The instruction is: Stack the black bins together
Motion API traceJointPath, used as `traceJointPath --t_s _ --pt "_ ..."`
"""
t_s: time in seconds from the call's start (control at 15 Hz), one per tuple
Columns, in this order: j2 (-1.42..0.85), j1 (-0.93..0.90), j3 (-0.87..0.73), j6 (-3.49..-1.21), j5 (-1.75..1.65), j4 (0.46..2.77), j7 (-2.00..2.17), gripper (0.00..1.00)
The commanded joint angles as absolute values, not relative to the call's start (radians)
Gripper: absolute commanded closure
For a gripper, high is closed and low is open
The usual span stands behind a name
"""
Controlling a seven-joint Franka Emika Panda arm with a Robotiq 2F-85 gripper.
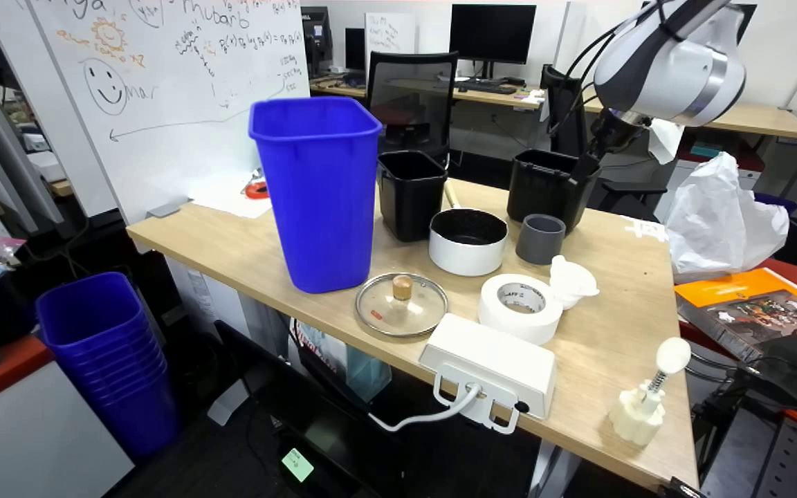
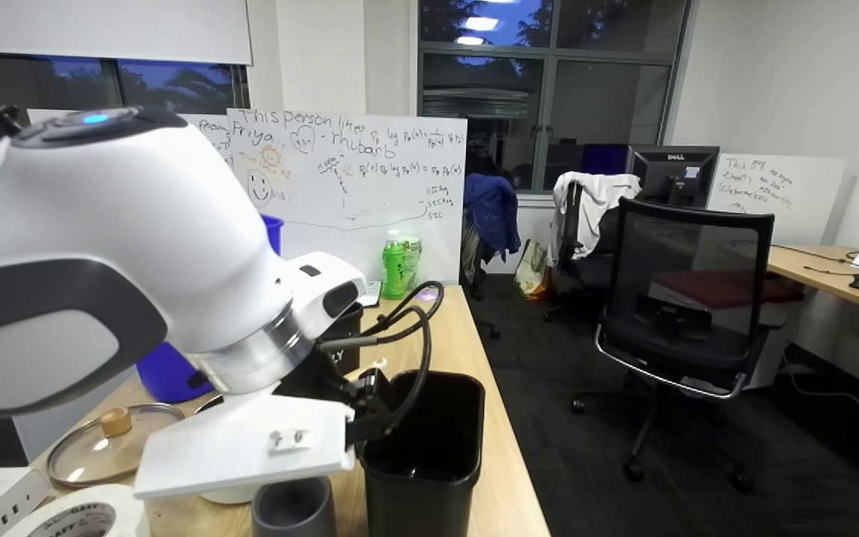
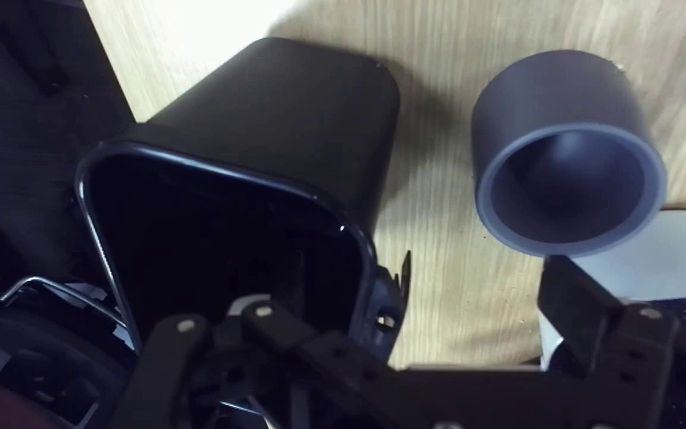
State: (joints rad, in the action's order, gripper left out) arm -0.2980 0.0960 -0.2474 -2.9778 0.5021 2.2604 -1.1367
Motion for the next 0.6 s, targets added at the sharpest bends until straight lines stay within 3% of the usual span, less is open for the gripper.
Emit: traceJointPath --t_s 0.0,0.2,0.27,0.53 --pt "-0.383 0.153 -0.194 -3.046 0.561 2.205 -1.190 0.00" --pt "-0.431 0.179 -0.174 -3.082 0.570 2.179 -1.176 0.01" --pt "-0.443 0.187 -0.166 -3.094 0.573 2.169 -1.173 0.20" --pt "-0.467 0.216 -0.132 -3.140 0.572 2.143 -1.167 0.47"
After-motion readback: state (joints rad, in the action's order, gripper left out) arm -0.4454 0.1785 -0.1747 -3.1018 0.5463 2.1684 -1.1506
